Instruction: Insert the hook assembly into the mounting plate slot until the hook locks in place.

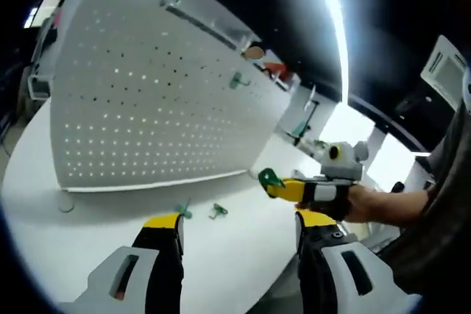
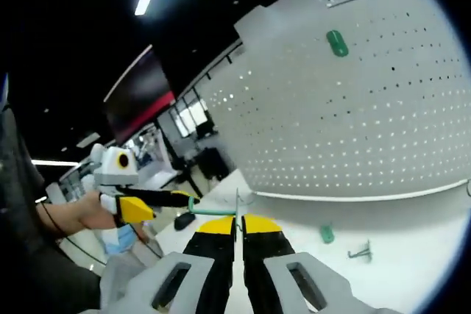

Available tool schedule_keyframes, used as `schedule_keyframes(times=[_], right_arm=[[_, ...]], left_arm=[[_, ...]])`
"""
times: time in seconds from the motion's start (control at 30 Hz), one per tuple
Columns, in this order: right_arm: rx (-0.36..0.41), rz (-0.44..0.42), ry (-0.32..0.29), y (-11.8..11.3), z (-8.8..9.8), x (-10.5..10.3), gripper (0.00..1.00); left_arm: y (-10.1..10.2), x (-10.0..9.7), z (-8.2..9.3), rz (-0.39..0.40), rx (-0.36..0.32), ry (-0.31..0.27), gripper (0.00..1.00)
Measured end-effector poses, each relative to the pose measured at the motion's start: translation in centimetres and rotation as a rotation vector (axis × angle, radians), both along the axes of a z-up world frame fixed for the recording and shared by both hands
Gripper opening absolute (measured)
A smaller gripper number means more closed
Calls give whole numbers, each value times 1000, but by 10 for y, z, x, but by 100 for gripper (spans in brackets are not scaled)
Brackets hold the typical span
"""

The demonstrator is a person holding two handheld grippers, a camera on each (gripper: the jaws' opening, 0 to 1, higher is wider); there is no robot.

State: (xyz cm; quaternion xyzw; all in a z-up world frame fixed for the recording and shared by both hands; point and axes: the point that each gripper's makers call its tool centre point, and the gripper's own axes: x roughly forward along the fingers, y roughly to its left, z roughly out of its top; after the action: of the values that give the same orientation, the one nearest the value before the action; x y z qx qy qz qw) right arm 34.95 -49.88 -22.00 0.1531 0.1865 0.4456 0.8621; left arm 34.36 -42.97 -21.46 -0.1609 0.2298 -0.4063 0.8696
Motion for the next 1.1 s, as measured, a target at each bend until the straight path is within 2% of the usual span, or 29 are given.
schedule_keyframes(times=[0.03, 0.13, 0.23, 0.37, 0.4, 0.43, 0.5, 0.6, 0.73, 0.93, 1.1], right_arm=[[18, 18, 1, 4, 2, -5, 1], [139, 71, 58, 15, 10, -19, 1], [157, 106, 60, 21, 12, -27, 1], [157, 155, 44, 28, 14, -36, 1], [210, 169, 41, 30, 22, -38, 1], [260, 182, 69, 31, 28, -41, 1], [299, 195, 78, 31, 33, -42, 1], [339, 225, 88, 33, 39, -47, 1], [410, 258, 93, 34, 51, -52, 1], [433, 281, 94, 38, 55, -54, 1], [444, 308, 94, 41, 56, -57, 1]], left_arm=[[-1, 0, 0, -7, -1, 1, 58], [-6, -3, 5, -39, -22, -5, 53], [-13, -9, 9, -88, -50, 0, 46], [-18, -11, 12, -106, -48, -34, 43], [-24, -15, 18, -135, -98, -22, 41], [-28, -19, 22, -157, -134, -12, 39], [-31, -23, 29, -193, -194, 1, 30], [-34, -26, 38, -214, -231, -11, 22], [-38, -30, 50, -241, -305, 8, 20], [-44, -36, 62, -285, -357, 0, 11], [-46, -39, 66, -304, -370, -15, 7]])
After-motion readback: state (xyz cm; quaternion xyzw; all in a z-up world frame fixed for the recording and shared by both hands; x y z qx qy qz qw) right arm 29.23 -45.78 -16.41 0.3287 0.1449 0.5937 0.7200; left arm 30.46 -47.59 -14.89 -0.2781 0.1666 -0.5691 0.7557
